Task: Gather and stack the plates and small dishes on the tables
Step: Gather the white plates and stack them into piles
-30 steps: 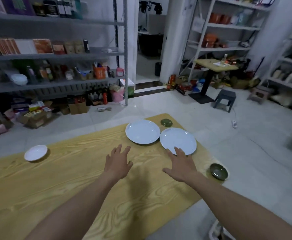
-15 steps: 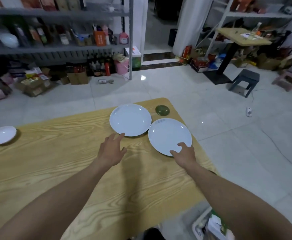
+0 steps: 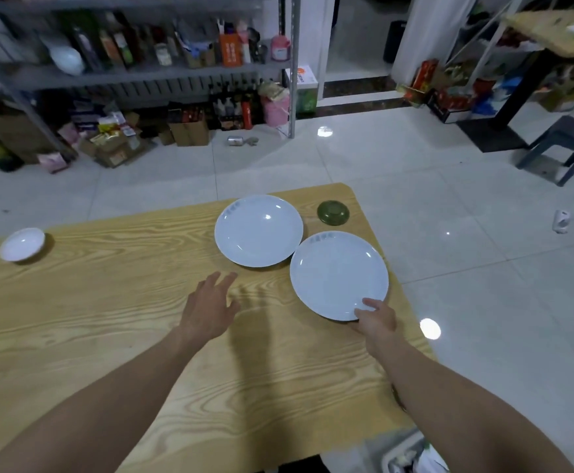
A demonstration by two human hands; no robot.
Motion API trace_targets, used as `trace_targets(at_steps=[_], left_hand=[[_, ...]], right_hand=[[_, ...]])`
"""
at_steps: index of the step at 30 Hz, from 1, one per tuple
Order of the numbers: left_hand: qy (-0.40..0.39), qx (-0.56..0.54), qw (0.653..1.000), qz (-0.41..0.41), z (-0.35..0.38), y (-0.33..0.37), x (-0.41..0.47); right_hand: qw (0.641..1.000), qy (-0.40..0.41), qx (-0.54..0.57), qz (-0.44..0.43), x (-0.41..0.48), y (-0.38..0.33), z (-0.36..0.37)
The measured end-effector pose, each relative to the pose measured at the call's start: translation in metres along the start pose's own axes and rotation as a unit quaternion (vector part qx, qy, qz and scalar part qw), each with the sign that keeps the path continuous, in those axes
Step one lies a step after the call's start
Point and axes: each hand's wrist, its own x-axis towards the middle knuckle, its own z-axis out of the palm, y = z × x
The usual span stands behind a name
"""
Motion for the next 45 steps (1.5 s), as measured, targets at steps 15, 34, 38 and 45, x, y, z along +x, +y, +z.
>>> trace_targets(at_steps=[15,34,38,45], left_hand=[[0.035,-0.356,0.922,-0.151,0.004,0.014,0.038],[0.105,-0.621,0.717,-0.300,0.042,0.011,0.129],[0.103,-0.677,0.668,-0.291,0.038,0.012,0.118],[0.149,-0.714,0.638,-0.246,0.014,0.004,0.071]], right_hand=[[0.982,0.012,0.169,-0.078,0.006,-0.063,-0.020],[0.973,-0.054,0.218,-0.045,0.007,-0.094,0.038],[0.973,-0.073,0.210,-0.056,0.003,-0.101,0.035],[0.968,-0.128,0.189,-0.101,-0.023,-0.117,0.034]])
